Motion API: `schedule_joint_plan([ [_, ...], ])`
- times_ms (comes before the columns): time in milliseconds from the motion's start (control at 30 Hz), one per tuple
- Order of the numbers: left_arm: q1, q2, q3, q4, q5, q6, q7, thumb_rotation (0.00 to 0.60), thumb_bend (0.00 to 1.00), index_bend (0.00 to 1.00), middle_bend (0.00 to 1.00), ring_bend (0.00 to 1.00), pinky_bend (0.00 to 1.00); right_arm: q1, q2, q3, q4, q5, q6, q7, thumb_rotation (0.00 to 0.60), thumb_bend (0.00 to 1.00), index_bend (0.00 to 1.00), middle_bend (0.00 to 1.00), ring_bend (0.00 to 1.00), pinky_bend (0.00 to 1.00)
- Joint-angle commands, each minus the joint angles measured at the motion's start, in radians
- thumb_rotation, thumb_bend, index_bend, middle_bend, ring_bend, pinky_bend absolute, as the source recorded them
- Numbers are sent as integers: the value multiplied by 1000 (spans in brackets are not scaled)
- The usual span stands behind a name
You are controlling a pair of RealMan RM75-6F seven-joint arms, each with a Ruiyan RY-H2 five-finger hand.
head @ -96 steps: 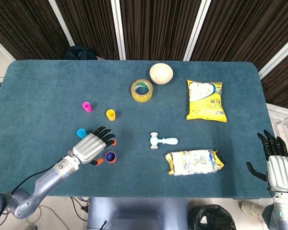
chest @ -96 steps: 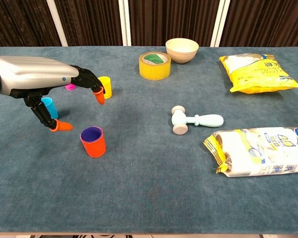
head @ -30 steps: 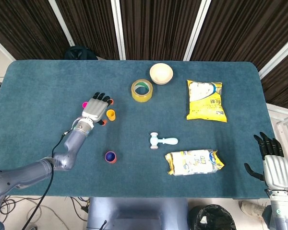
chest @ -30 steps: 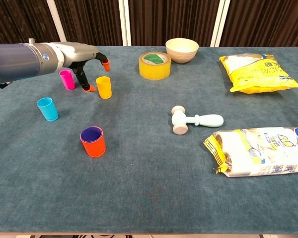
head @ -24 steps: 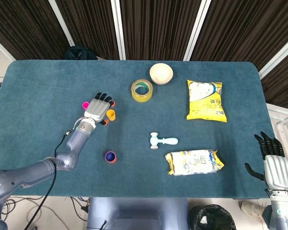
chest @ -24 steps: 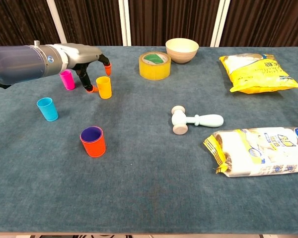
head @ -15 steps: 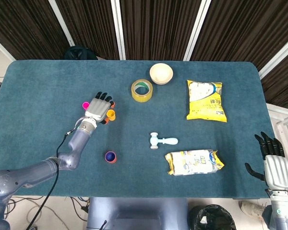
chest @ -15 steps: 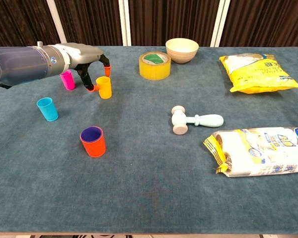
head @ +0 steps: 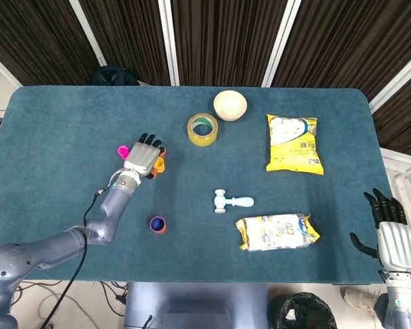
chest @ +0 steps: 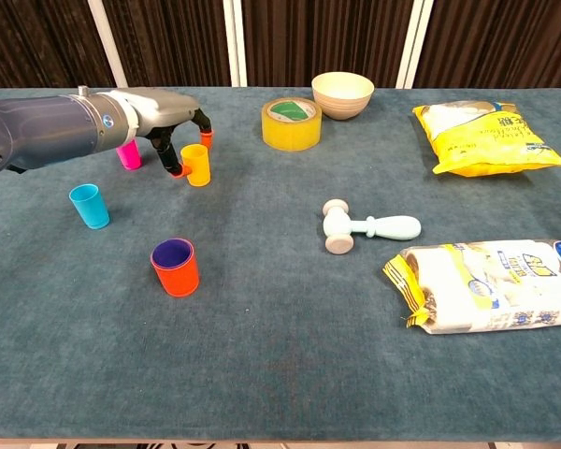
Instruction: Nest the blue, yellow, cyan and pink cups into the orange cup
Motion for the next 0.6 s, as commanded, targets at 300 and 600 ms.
schedule_joint_plan([
  [300,-1,-3,9,-4,26,14,6,600,337,450,194,0,11,-1,0,2,-2,5,0,3,600,324,106,44,96,3],
  [600,1,48,-7,-78,52,59,9,600,337,449,194,0,11,-2,1,4,-5,10,0,3,600,324,106,44,96,3],
])
